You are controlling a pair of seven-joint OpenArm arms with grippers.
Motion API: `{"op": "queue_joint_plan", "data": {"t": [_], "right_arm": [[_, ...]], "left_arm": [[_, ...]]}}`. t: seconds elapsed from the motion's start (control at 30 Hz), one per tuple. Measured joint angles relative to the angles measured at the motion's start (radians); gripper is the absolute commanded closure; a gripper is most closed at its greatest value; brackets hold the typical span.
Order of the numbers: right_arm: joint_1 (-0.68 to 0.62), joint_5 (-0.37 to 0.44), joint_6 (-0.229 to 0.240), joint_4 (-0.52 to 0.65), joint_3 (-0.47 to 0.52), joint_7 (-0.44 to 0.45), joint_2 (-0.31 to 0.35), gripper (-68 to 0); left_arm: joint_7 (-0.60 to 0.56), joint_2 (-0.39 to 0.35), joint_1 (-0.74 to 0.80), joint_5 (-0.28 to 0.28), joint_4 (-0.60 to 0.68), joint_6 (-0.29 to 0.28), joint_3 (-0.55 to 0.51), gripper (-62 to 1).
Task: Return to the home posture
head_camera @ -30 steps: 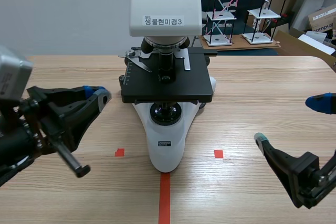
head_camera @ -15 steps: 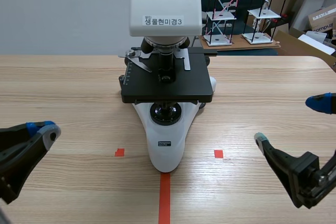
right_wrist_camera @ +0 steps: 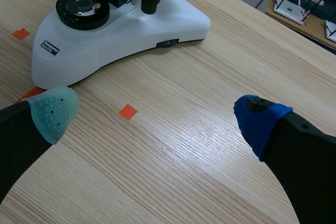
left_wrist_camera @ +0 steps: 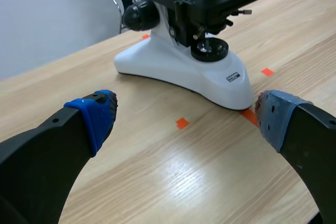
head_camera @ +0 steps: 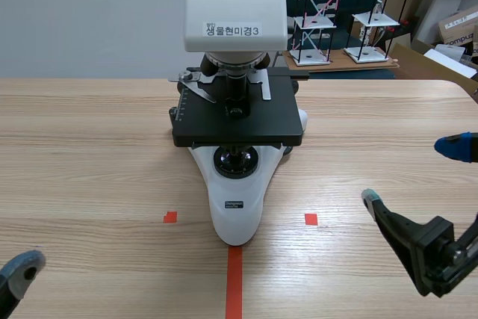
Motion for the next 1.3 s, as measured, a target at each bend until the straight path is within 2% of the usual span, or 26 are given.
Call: {"op": "queue_joint_plan", "data": {"t": [0.37,1.3], "right_arm": [[0.0,0.0,0.0,0.0,0.0,0.0,0.0,-66.3],[0.0,0.0,0.0,0.0,0.0,0.0,0.0,-66.3]], "left_arm": [[0.002,0.003,0.06,-0.025,0.0,0.015,-0.003,-55.5],[-0.013,0.003,0.062,-0.03,0.0,0.015,-0.003,-55.0]]}}
